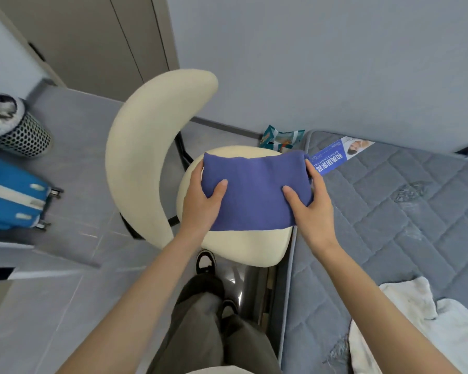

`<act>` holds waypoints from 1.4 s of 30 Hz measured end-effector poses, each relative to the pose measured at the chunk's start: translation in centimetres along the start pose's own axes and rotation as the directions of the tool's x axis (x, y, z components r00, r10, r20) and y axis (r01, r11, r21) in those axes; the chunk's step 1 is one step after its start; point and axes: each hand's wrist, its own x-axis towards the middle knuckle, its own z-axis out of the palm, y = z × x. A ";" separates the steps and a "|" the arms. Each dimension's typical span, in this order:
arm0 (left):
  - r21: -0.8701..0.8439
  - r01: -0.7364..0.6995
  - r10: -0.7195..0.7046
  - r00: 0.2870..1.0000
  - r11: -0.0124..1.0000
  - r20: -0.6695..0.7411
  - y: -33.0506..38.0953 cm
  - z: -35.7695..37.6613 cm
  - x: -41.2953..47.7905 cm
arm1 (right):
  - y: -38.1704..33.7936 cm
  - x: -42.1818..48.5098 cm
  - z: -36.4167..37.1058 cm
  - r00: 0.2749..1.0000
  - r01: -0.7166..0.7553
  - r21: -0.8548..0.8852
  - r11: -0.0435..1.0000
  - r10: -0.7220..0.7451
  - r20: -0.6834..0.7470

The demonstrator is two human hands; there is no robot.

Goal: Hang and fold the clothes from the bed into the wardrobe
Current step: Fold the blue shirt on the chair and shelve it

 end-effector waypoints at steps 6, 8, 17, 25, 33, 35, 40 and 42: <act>-0.030 -0.041 0.035 0.982 0.999 -0.187 3.9 -7.5 -7.9 | -7.9 -5.2 0.6 0.981 0.117 0.057 0.992 -0.124 0.149; -0.050 -0.034 0.020 0.966 0.998 -0.257 4.3 -10.6 -10.4 | -10.7 -7.1 1.8 0.962 0.139 0.079 0.987 -0.154 0.224; -0.110 -0.041 -0.026 0.838 0.993 -0.546 4.5 -25.1 -20.8 | -20.2 -18.1 10.6 0.791 0.265 0.196 0.944 -0.329 0.516; -0.142 -0.103 -0.024 0.724 0.984 -0.689 3.3 -40.8 -35.2 | -26.2 -33.0 20.9 0.619 0.309 0.277 0.910 -0.414 0.667; -0.100 -0.208 0.035 0.561 0.973 -0.827 5.3 -57.1 -49.0 | -36.2 -47.9 30.2 0.407 0.294 0.458 0.839 -0.544 0.734; -0.099 -0.249 0.046 0.518 0.963 -0.854 6.9 -60.7 -51.2 | -39.9 -50.4 31.8 0.360 0.310 0.503 0.807 -0.589 0.723; -0.063 -0.370 0.097 0.399 0.927 -0.912 12.3 -68.9 -54.4 | -49.8 -54.3 36.0 0.300 0.322 0.624 0.712 -0.702 0.646; -0.030 -0.397 0.128 0.367 0.917 -0.921 14.5 -71.9 -54.9 | -53.6 -55.1 37.8 0.280 0.321 0.667 0.672 -0.740 0.611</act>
